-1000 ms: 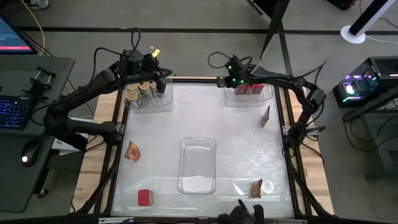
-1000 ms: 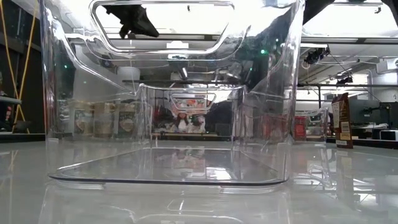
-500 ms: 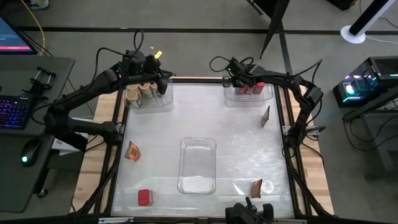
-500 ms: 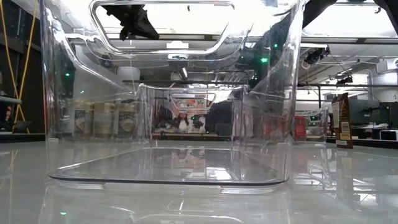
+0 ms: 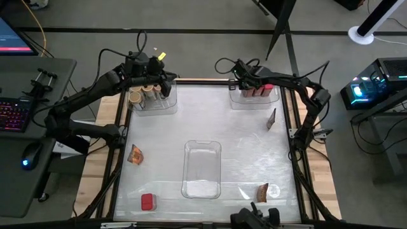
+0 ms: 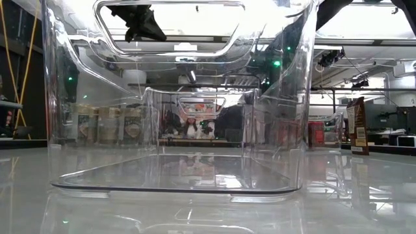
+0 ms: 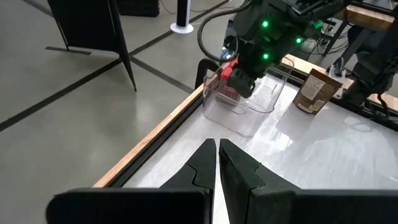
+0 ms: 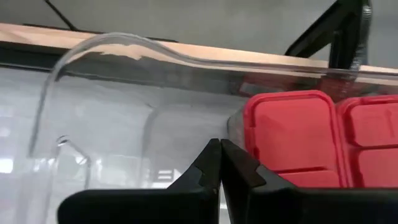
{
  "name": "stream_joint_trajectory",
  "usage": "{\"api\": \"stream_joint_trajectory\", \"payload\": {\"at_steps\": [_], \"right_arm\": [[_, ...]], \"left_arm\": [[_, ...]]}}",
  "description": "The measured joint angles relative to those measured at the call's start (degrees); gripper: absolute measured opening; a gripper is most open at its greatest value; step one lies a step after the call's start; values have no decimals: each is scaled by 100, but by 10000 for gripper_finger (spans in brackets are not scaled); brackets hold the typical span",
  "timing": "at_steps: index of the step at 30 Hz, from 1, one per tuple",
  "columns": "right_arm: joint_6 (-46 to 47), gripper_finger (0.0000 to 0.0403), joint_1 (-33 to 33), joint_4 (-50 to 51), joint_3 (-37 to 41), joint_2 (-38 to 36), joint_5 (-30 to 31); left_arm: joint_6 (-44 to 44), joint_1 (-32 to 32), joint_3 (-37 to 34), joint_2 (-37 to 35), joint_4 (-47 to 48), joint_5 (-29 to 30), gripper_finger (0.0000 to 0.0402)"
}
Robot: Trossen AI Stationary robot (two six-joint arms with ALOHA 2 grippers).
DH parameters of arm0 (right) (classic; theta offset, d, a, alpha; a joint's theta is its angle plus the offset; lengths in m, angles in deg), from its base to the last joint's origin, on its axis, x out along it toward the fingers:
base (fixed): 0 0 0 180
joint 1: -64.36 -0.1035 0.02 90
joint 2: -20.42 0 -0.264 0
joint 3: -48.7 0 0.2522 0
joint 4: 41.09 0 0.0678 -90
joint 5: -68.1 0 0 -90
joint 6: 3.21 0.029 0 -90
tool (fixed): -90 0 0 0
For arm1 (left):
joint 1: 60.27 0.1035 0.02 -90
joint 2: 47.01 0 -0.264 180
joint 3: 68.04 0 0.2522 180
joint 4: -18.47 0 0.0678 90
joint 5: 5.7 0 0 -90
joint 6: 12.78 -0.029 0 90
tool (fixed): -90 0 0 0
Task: Sort spices by type
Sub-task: Adjust the red seasoning cans, then put the red seasoning can into the top right transparent bin
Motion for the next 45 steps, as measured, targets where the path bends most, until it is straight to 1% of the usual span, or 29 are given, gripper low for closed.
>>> {"api": "stream_joint_trajectory", "payload": {"at_steps": [7, 9, 12, 16, 20, 21, 22, 23, 24, 26, 27, 28, 29, 31, 33, 35, 38, 41, 43, 45], "right_arm": [[-491, 0, -22, 204, -9, -348, -311], [-801, 0, -46, 358, -9, -467, -577], [-1471, 0, -180, 636, -9, -735, -1203], [-1848, 0, -690, 958, -9, -1315, -1834], [-1733, 0, -1497, 1054, -9, -1947, -1912], [-1657, 0, -1696, 1047, -9, -2061, -1796], [-1579, 0, -1886, 1044, -9, -2154, -1600], [-1476, 0, -2052, 1048, -9, -2232, -1343], [-1389, 0, -2180, 1053, -9, -2274, -1044], [-1235, 0, -2368, 1062, -9, -2303, -546], [-1191, 0, -2407, 1064, -9, -2303, -420], [-1193, 0, -2415, 1064, -9, -2295, -400], [-1246, 0, -2409, 1062, -9, -2266, -400], [-1443, 0, -2340, 1064, -9, -2203, -424], [-1733, 0, -2253, 1060, -9, -2128, -546], [-1982, 0, -2149, 1051, -9, -2079, -747], [-2156, 0, -2029, 978, -9, -2026, -1123], [-2242, 0, -2021, 919, -9, -2021, -1641], [-2114, 0, -2142, 923, -9, -2021, -2016], [-1845, 0, -2395, 948, -9, -2021, -2224]], "left_arm": [[-50, 0, 0, 0, 174, 0, 10], [-55, 0, 0, 0, 218, 0, 10], [-59, 0, 0, -2, 238, 0, 10], [-65, 2, 0, -2, 246, 0, 10], [-207, 2, 0, -3, 249, -17, 10], [-209, 2, 0, -12, 265, -148, 10], [-217, 5, 0, -26, 311, -439, 10], [-268, 4, 0, -55, 376, -889, 10], [-376, -11, 0, -94, 488, -1465, 10], [-717, -164, 0, -185, 926, -2516, 8], [-926, -296, 0, -238, 1232, -2725, 5], [-1106, -508, 0, -299, 1571, -2670, 3], [-1215, -743, 0, -347, 1890, -2408, 1], [-1242, -1298, 0, -406, 2494, -1643, 1], [-927, -1857, -2, -410, 2922, -1030, 0], [-315, -2410, -2, -402, 3002, -693, 0], [457, -3153, -2, -356, 2885, -479, 0], [862, -3723, -2, -295, 2890, -269, 0], [1015, -4023, -2, -261, 2950, -232, 0], [1159, -4330, -2, -245, 3058, -223, 0]]}}
